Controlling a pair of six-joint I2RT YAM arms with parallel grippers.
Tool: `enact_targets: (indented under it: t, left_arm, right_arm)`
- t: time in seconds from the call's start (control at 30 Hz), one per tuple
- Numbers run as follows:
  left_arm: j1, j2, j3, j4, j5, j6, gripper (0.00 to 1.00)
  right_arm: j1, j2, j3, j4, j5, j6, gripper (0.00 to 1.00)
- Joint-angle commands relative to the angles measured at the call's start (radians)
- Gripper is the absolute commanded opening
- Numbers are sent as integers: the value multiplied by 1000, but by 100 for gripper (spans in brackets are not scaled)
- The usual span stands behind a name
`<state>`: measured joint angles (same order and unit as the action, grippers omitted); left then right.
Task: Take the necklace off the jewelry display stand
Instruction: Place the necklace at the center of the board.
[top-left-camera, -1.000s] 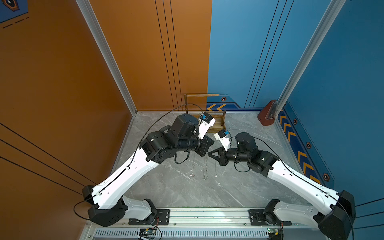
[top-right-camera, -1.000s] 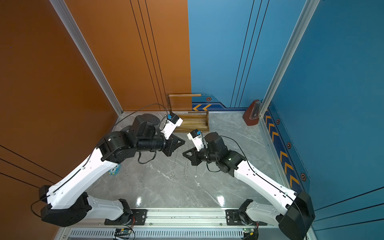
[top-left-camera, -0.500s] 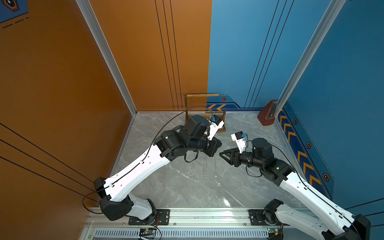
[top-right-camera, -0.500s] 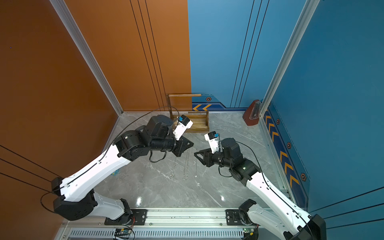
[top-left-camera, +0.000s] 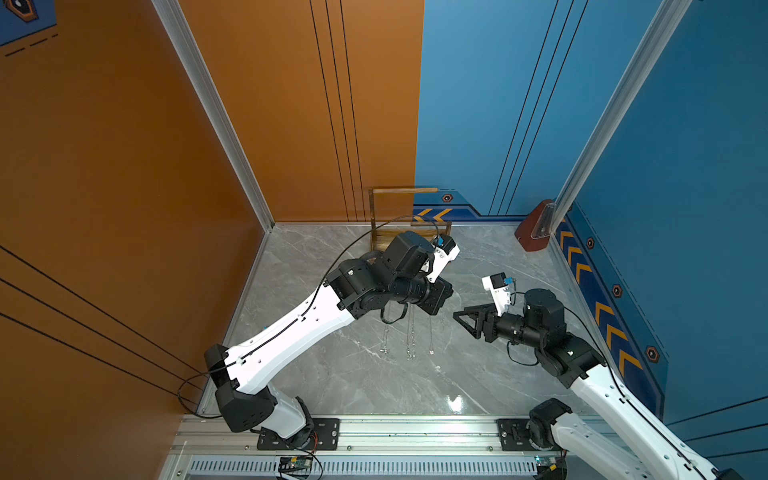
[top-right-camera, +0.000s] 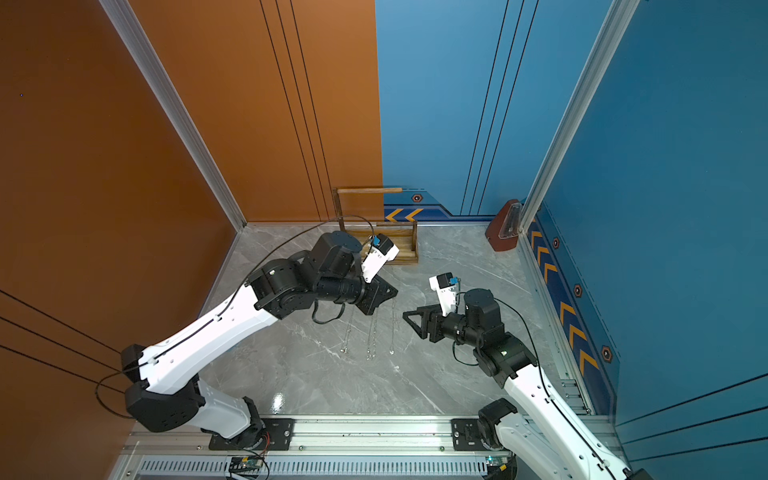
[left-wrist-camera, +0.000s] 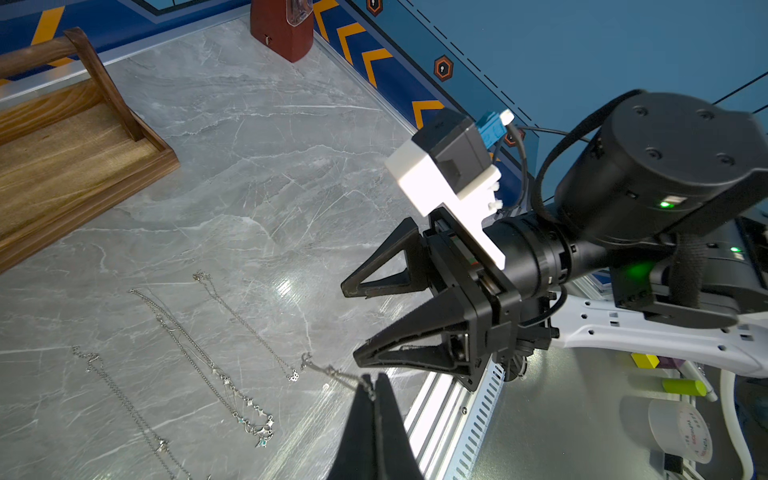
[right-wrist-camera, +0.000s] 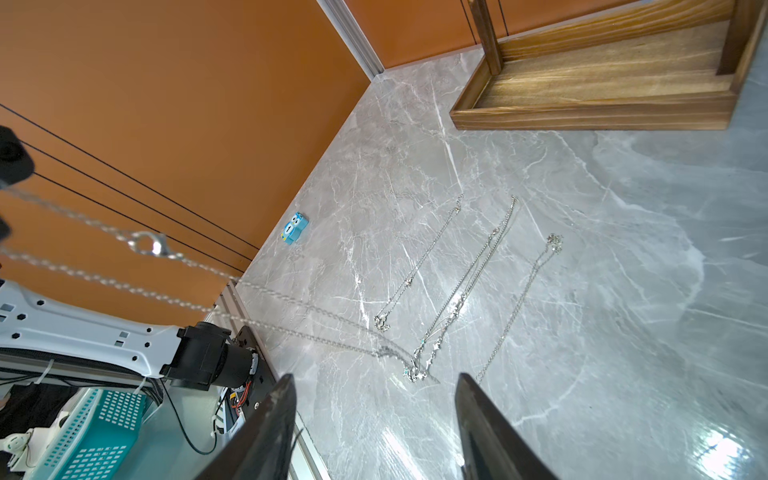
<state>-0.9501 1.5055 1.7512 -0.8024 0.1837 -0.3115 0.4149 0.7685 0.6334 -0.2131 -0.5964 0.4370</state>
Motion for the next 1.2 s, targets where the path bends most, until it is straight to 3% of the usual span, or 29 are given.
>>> enact_targets:
  t: [0.0,0.13,0.3,0.5,0.77,0.97,1.17]
  left_arm:
    - [6,9,32,11,37,0,0]
    - [6,22,42,8,67,3,0]
    - [4,36,42,8,87,0,0]
    - [-4,49,45,8,112,-6,0]
    - [-9,60,50,6,156,-11,0]
    - [-8,59,46,6,165,-8,0]
    - [-3,69,42,6,184,-11,0]
  right_arm:
    - [-21,-53,-55,67,-71,11,69]
    - [11,-59,-73,97,-65,-17,75]
    - [91,-49,-65,88,44,-80,80]
    - [165,32,-34,89,109,-145,82]
    - [168,106,1,127,138,-191,80]
    - [167,163,20,156,92,-203,67]
    - [168,194,26,183,31,-193,40]
